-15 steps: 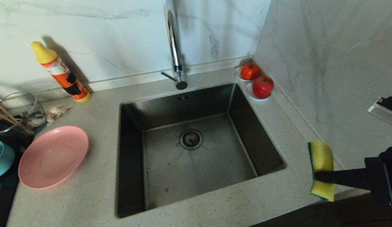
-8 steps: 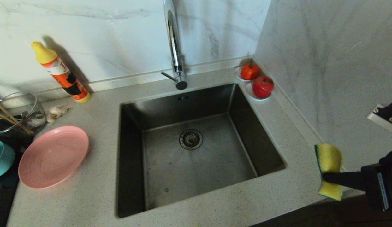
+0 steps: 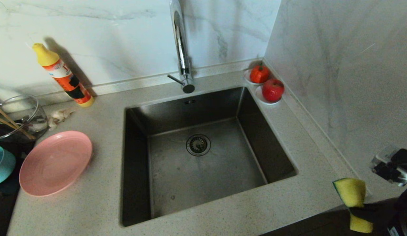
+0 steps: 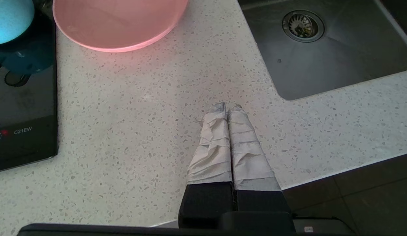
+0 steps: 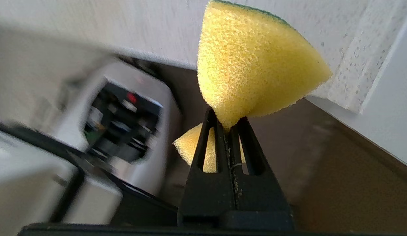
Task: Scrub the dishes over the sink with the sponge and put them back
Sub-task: Put down the sponge
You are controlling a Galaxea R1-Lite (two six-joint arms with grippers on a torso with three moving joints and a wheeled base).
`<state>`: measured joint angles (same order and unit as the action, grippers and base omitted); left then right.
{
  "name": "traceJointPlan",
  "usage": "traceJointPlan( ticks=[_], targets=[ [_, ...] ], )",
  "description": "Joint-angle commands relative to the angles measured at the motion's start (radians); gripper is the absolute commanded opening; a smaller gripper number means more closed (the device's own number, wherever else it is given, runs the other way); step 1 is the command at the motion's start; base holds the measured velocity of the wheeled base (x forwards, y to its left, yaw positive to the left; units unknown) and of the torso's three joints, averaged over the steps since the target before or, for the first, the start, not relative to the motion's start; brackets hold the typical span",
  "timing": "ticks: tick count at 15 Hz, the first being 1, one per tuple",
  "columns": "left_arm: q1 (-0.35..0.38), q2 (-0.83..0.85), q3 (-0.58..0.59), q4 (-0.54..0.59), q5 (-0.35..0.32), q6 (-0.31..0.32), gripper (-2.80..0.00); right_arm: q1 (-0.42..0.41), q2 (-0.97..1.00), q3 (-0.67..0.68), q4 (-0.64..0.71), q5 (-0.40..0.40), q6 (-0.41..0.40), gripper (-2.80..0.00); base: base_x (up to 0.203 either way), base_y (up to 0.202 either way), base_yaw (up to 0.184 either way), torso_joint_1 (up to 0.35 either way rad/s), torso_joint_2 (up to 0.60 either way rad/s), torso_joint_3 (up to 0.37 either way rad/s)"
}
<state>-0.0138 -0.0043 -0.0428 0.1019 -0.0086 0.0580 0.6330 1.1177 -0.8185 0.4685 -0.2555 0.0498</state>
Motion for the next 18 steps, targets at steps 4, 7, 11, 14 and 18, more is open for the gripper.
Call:
traceJointPlan(
  ticks=[4, 7, 11, 14, 18],
  targets=[
    [0.0, 0.003, 0.0, 0.001, 0.0, 0.0, -2.8, 0.0, 0.033, 0.122, -0.077, -0.074, -0.055, -2.8, 0.0, 0.0, 0.0, 0.0, 0.0, 0.0],
    [0.0, 0.003, 0.0, 0.001, 0.001, 0.0, -2.8, 0.017, 0.095, 0.195, -0.205, -0.138, -0.057, -2.8, 0.0, 0.0, 0.0, 0.0, 0.0, 0.0],
    [0.0, 0.003, 0.0, 0.001, 0.001, 0.0, -2.8, -0.017, 0.176, 0.249, -0.326, -0.151, -0.048, -2.8, 0.0, 0.0, 0.0, 0.0, 0.0, 0.0],
    [0.0, 0.003, 0.0, 0.001, 0.001, 0.0, -2.8, -0.091, 0.231, 0.279, -0.42, -0.147, -0.072, -2.8, 0.0, 0.0, 0.0, 0.0, 0.0, 0.0],
    [0.0, 0.003, 0.0, 0.001, 0.001, 0.0, -2.8, -0.128, 0.289, 0.288, -0.49, -0.132, -0.09, -2.8, 0.0, 0.0, 0.0, 0.0, 0.0, 0.0]
  ],
)
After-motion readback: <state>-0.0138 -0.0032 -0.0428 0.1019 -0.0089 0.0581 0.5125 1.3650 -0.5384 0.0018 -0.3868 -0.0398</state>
